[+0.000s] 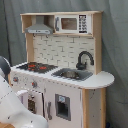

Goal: Play with the kitchen

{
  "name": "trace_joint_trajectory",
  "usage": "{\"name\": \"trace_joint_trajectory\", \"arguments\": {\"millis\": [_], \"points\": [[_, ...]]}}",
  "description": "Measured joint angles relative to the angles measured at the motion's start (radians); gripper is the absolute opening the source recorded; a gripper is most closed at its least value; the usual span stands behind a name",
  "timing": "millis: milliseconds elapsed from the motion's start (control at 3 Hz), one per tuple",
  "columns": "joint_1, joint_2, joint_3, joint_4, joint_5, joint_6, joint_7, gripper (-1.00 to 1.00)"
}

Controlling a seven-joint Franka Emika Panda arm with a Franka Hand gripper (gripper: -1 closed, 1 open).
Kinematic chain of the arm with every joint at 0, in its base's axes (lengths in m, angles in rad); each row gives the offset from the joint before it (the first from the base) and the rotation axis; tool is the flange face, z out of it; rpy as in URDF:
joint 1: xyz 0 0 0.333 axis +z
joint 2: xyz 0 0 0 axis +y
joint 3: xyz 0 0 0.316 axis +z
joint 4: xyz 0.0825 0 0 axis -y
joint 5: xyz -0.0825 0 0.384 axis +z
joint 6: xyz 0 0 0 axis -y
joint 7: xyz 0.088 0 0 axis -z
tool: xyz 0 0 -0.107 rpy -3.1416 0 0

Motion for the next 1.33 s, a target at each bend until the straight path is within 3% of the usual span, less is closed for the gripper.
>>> {"name": "trace_joint_trajectory", "arguments": {"millis": [333,1000,1333], "points": [[0.068,0.053,-0.024,-0.016,0.000,-0.012,-0.043,1.00],[0.192,0.119,-0.016,-0.042,0.000,-0.152,-0.130,1.00],[0.244,0.152,-0.016,-0.038,-0.001,-0.226,-0.214,1.00]]}}
